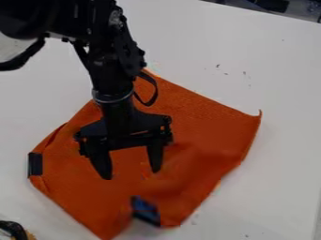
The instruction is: Unfold the cloth from top left to bottom right
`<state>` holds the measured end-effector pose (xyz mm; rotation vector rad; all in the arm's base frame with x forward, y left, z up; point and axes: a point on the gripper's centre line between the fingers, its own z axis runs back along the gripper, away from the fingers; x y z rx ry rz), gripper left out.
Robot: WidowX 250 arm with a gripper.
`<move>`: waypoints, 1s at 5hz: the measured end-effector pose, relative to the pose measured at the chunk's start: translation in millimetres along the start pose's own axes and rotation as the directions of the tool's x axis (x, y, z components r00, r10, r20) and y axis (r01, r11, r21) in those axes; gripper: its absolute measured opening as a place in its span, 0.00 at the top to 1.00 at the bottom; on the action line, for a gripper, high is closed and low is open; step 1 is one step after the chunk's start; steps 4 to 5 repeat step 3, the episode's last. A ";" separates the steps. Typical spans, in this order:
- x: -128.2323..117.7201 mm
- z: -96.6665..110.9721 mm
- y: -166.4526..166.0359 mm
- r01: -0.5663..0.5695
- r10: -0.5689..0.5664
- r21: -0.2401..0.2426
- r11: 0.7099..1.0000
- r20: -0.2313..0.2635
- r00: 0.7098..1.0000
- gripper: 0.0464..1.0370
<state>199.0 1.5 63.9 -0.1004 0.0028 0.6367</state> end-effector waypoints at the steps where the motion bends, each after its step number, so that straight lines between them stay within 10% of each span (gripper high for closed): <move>1: 12.3 10.8 1.9 0.048 -0.049 0.038 0.998 0.009 0.999 0.03; 3: 76.0 23.2 14.5 0.319 -0.324 0.110 0.941 0.034 0.946 0.04; 5: 76.0 23.2 14.5 0.319 -0.324 0.110 0.941 0.034 0.946 0.04</move>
